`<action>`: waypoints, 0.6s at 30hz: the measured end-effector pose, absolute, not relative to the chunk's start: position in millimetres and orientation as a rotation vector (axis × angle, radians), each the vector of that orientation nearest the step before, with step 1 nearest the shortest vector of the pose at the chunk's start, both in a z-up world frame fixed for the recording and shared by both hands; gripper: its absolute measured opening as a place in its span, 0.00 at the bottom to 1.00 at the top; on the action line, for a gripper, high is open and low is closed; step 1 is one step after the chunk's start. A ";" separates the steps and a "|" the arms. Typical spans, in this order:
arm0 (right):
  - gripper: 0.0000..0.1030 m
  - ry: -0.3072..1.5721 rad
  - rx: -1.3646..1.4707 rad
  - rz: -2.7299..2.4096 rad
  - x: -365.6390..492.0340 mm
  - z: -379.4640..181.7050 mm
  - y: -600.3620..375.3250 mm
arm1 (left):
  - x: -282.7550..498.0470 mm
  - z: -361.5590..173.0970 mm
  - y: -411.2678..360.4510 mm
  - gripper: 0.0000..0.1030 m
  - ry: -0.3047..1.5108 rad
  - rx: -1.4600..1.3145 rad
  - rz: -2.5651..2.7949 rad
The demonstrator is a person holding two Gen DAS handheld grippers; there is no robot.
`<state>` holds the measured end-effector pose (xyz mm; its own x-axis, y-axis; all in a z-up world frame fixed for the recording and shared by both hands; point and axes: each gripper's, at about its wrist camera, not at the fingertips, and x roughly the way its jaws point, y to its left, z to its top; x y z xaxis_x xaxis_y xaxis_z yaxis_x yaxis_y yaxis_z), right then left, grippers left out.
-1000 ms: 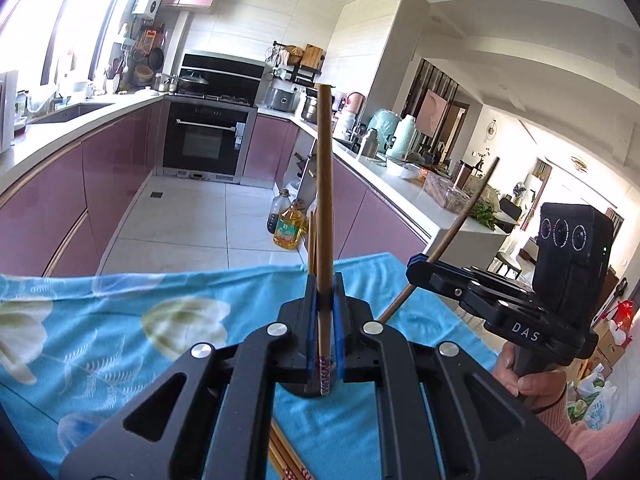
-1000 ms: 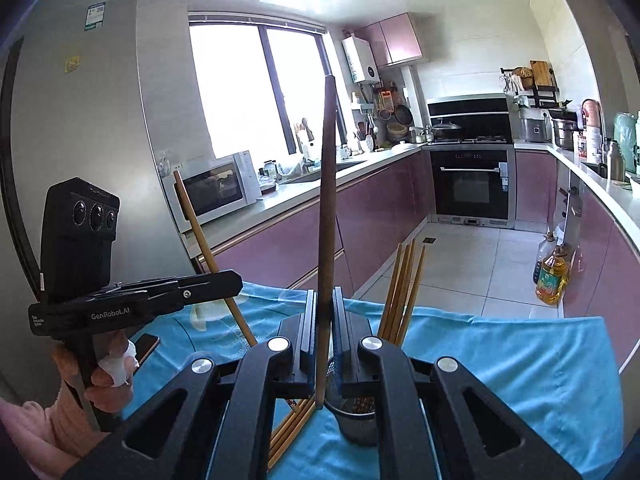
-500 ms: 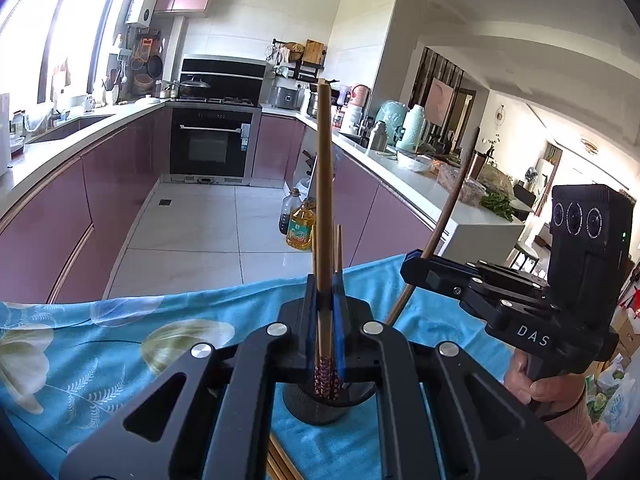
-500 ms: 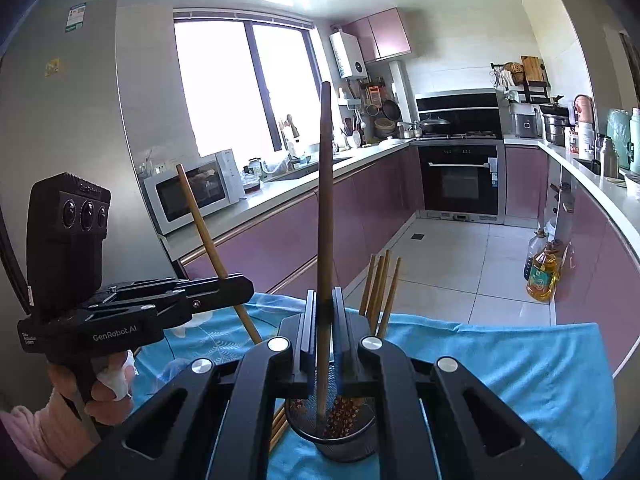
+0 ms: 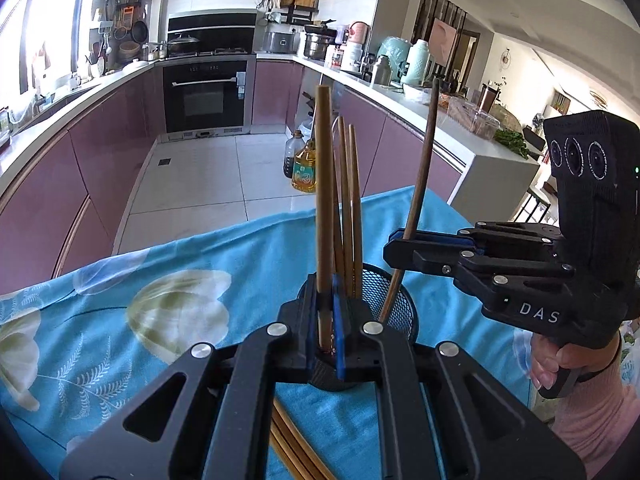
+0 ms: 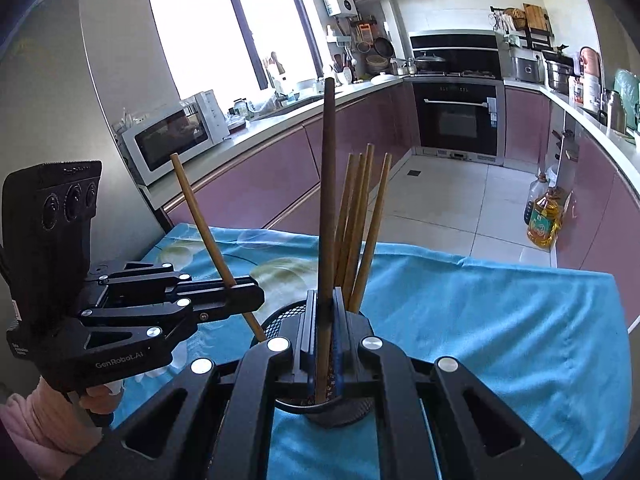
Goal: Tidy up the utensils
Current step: 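Lower the chopsticks into the mesh cup and open both tools, then withdraw both tools from the cup back to the remaining chopsticks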
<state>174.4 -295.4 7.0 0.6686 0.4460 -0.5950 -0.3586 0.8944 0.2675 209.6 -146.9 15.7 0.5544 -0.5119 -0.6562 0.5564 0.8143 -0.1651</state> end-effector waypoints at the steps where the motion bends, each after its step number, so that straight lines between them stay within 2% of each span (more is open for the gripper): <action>1: 0.07 0.711 0.134 0.451 175.3 5.6 -294.8 | 212.4 12.4 -148.1 0.08 0.763 0.063 -0.632; 10: 0.08 0.723 0.166 0.415 180.8 -3.1 -299.7 | 224.9 0.2 -148.0 0.08 0.776 0.032 -0.619; 13: 0.14 0.712 0.176 0.402 178.5 -2.2 -301.5 | 220.4 -0.6 -139.3 0.11 0.758 0.016 -0.598; 18: 0.28 0.662 0.185 0.415 161.8 3.7 -300.3 | 201.5 6.0 -119.5 0.28 0.706 -0.008 -0.554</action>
<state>161.8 -300.3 3.7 0.7107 0.4296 -0.5570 -0.3137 0.9023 0.2957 201.5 -119.5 6.0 0.6236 -0.4853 -0.6128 0.4800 0.8565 -0.1899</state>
